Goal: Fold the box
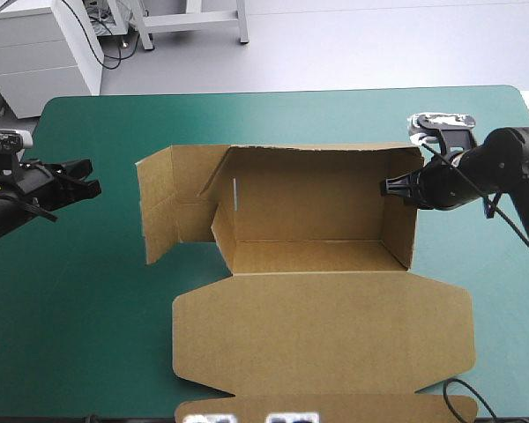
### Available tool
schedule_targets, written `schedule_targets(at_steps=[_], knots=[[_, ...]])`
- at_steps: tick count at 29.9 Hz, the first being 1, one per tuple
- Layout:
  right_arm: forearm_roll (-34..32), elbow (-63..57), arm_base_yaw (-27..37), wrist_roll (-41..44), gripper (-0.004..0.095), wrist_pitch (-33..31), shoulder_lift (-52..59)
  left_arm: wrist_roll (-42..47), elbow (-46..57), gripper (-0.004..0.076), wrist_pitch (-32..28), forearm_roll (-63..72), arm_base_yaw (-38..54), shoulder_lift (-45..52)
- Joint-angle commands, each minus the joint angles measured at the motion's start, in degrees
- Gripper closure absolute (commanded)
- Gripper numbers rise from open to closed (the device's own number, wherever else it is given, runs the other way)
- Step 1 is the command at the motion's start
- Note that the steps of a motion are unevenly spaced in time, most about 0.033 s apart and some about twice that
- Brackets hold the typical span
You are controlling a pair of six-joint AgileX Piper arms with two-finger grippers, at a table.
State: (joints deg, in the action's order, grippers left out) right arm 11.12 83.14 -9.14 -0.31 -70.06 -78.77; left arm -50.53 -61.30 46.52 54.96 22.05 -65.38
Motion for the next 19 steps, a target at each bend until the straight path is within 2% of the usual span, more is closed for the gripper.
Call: schedule_targets(at_steps=[1,9,19], knots=[[0.8,1.7,0.2,-0.2,0.0916,-0.6,-2.2,0.1,-1.4,0.0709,-2.3,3.1,-0.4,1.0],[0.8,1.9,0.2,-0.4,0.0916,4.3,-12.9,0.1,-1.4,0.0709,-2.3,3.1,-0.4,1.0],[1.9,2.5,0.2,-1.3,0.0915,16.4,-19.8,0.1,-1.4,0.0715,-3.3,3.1,-0.4,1.0]])
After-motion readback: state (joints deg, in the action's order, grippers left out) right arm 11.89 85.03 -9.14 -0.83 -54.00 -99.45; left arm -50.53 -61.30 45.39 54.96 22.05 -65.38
